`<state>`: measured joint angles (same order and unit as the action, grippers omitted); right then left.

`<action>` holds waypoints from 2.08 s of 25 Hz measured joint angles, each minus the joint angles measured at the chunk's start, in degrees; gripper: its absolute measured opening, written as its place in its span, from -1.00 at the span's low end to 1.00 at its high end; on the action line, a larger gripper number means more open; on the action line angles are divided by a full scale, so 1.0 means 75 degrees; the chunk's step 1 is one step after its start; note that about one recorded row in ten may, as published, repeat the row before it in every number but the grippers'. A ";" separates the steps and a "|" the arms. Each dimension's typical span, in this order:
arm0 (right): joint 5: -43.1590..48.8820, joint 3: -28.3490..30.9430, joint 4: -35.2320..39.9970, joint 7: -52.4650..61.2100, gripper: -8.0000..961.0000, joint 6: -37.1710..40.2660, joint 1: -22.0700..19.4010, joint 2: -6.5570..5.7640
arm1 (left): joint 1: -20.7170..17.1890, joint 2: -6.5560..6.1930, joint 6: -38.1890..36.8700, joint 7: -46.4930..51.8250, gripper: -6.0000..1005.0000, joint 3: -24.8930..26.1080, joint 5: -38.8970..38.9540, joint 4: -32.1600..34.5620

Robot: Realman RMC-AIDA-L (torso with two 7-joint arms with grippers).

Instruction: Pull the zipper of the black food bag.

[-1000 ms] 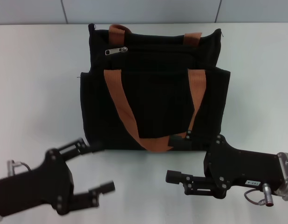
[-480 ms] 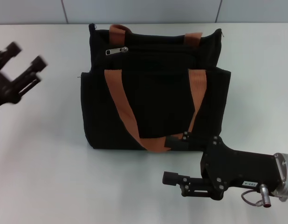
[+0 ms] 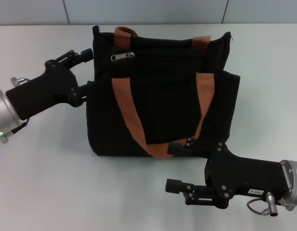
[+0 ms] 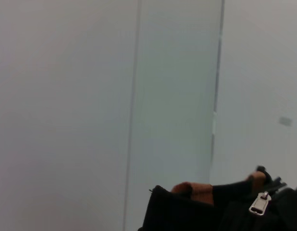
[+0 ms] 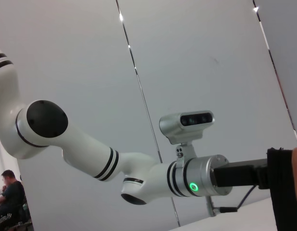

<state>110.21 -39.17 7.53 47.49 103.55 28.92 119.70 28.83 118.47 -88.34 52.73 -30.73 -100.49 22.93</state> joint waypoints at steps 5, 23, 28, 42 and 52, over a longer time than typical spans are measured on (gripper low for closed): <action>0.0001 0.0027 -0.0012 -0.0010 0.54 -0.0017 0.0019 0.0001 | 0.0163 0.0020 0.0108 0.0001 0.56 -0.0067 0.0049 0.0027; -0.0003 0.0053 -0.0099 -0.0034 0.53 -0.0132 0.0163 0.0013 | 0.0224 0.0056 -0.0017 -0.0085 -0.01 -0.0077 0.0462 -0.0184; -0.0012 0.0120 -0.0135 -0.0006 0.53 -0.0125 0.0150 0.0013 | 0.0261 0.0074 -0.0115 -0.0089 -0.23 -0.0064 0.0471 -0.0366; -0.0024 0.1694 -0.0321 0.0080 0.52 -0.0023 -0.0252 -0.0009 | 0.1011 0.0095 -0.0809 -0.0314 -0.94 -0.0049 0.1242 -0.1457; -0.0023 0.3495 -0.0478 0.2224 0.52 0.0604 -0.0285 -0.0047 | 0.1280 0.0095 -0.0845 -0.0616 -0.94 -0.0058 0.1389 -0.1847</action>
<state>110.03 -12.95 3.95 64.16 108.08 26.78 119.35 38.44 119.18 -94.67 48.11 -31.16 -90.07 9.07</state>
